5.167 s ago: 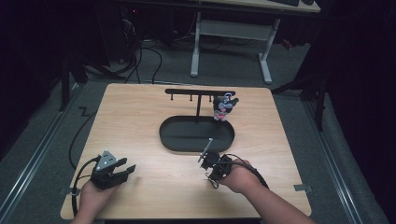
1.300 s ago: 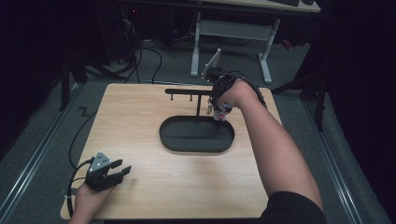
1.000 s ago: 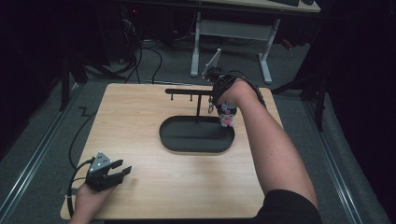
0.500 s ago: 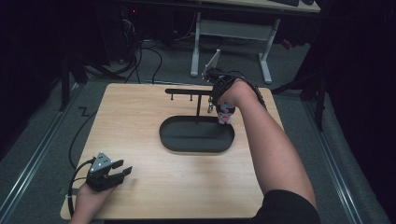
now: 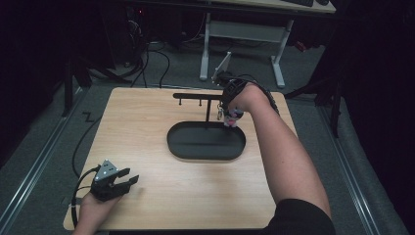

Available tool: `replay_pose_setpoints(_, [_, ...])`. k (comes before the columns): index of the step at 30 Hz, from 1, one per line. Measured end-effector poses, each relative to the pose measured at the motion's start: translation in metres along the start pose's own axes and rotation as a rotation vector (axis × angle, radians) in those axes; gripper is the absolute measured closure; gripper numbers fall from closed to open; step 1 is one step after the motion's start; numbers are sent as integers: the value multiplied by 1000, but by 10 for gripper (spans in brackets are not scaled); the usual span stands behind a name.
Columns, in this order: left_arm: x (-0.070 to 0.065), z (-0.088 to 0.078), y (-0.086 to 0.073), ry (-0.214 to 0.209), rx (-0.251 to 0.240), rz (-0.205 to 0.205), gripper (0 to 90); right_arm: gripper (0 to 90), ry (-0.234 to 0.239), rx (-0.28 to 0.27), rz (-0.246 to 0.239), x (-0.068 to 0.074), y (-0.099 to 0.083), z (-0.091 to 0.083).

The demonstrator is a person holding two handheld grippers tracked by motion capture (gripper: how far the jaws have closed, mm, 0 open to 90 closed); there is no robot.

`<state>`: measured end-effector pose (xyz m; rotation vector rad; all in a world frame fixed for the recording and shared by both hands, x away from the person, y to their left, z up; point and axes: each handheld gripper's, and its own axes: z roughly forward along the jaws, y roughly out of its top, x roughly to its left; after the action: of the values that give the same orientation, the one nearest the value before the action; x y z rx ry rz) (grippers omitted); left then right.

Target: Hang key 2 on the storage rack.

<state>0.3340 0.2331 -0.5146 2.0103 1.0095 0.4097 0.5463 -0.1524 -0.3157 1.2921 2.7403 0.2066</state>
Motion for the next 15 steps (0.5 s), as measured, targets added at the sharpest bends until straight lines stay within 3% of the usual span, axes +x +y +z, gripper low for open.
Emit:
replay_pose_setpoints(11, [0,0,0,-8,1,1,520,732,-20,-5,21,-1,-1,0])
replay_pose_setpoints(15, [-1,1,0,-11,0,3,519,645,19,-38,43,0,-1,0])
